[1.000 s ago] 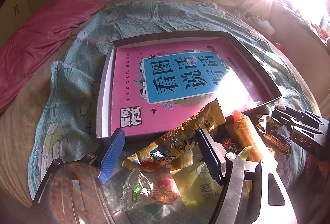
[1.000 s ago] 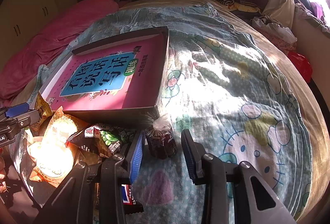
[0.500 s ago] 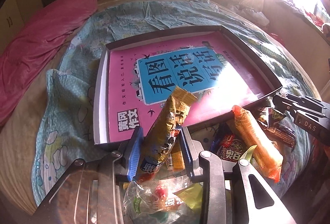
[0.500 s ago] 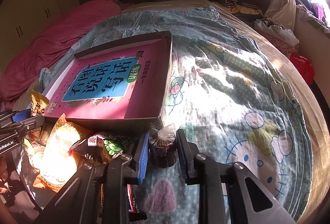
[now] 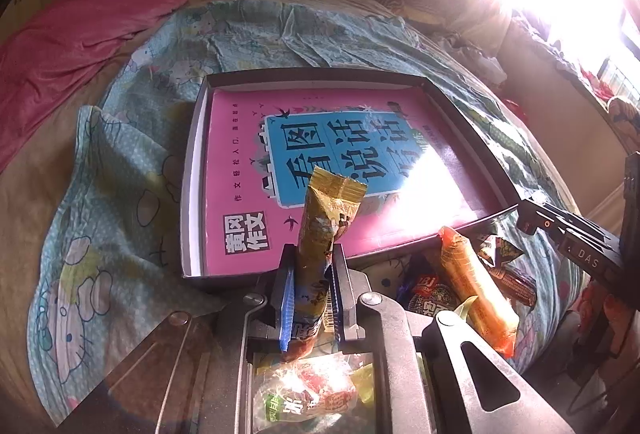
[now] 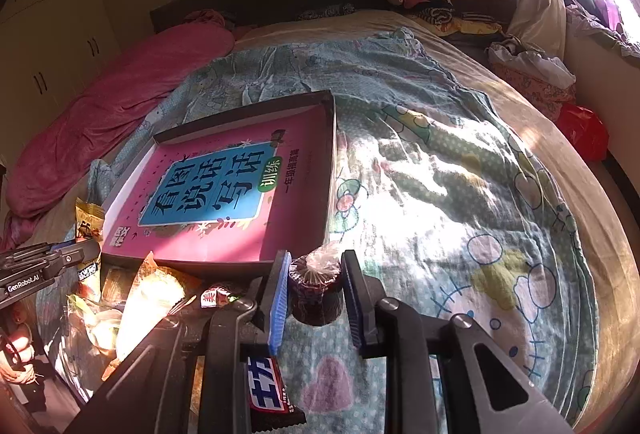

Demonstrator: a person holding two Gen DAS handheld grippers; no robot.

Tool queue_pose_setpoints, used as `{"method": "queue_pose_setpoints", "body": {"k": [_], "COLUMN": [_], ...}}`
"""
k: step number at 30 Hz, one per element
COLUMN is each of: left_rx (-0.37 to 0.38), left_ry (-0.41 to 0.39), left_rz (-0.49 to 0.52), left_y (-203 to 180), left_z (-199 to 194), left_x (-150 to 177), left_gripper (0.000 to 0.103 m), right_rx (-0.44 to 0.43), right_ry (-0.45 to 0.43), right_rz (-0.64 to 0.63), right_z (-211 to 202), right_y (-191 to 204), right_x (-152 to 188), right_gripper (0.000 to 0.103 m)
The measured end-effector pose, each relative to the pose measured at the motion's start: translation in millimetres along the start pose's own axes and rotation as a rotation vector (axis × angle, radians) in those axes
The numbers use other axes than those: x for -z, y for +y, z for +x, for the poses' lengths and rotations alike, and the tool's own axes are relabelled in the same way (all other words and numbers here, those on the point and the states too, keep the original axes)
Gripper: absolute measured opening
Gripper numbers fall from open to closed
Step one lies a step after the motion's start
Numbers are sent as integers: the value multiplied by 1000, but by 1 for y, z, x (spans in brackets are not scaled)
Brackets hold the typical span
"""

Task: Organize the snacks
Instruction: 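Carry the yellow stick with the left tool while the right tool carries the brown cup over the tray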

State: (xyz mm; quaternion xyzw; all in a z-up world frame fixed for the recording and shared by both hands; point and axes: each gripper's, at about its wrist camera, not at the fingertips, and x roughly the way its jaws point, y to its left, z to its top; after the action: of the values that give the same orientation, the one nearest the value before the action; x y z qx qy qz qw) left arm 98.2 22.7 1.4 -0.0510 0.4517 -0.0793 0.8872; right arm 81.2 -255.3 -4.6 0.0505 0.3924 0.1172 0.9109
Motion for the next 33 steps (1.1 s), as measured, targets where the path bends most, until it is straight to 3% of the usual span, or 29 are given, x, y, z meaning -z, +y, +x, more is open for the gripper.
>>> {"method": "queue_pose_setpoints", "body": {"k": [11,19,33], "left_rx": [74,83,95], "left_ry": [-25,-55,-89], "left_rz": [-10,-11,-60], "left_y": [-3,-5,6], "left_z": [-14,-20,-2], "left_x": [-16,-31,-49], "left_gripper": [14,14,14], "right_rx": [23,-18,-21], "right_ry": [-77,-137,-141], "right_rz": [12,10,-32], "right_z": [-25,-39,-21], "right_y": [-1,14,43], "right_x": [-20,-43,-62], "right_gripper": [26,26,26]}}
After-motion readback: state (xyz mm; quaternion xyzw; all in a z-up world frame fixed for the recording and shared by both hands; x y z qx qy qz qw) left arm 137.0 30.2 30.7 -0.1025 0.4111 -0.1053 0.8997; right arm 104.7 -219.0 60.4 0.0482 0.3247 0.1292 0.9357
